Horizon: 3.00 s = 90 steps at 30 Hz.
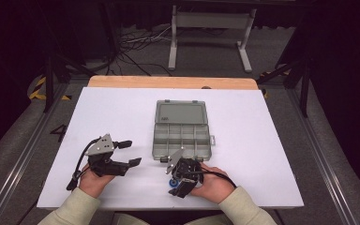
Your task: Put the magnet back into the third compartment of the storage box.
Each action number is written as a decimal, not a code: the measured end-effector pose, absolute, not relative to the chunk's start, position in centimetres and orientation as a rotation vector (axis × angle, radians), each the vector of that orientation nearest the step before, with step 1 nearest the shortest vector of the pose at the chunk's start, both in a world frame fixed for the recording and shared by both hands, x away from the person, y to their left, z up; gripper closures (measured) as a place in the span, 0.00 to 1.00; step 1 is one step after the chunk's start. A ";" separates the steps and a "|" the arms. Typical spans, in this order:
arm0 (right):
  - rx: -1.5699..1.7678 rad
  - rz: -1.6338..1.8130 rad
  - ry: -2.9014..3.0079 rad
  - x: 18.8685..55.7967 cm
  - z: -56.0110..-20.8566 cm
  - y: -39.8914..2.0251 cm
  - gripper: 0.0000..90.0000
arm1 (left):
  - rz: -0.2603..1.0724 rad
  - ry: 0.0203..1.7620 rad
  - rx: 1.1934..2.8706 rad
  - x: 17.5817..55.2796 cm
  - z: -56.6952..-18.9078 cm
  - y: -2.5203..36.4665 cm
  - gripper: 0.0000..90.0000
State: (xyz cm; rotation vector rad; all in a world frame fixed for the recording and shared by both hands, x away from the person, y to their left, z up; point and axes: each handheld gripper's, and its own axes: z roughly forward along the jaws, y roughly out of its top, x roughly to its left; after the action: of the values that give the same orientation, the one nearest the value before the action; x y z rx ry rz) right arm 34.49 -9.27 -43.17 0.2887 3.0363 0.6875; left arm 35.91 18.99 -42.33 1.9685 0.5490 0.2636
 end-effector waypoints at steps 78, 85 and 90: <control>0.475 0.815 2.837 40.5 -34.7 -14.6 0.70 | 0.333 0.564 1.906 35.9 -41.8 20.3 0.27; 0.518 0.809 2.822 41.5 -34.3 -15.0 0.70 | 0.339 0.563 1.908 35.9 -41.8 20.4 0.27; 0.560 0.802 2.807 42.4 -34.2 -15.5 0.69 | 0.340 0.562 1.907 35.9 -41.8 20.4 0.27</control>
State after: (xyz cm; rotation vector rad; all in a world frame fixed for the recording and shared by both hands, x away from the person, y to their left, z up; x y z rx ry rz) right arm 42.37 -15.47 -34.17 0.5604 2.8071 0.8023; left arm 35.89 20.37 -41.80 1.9072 0.5622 0.3402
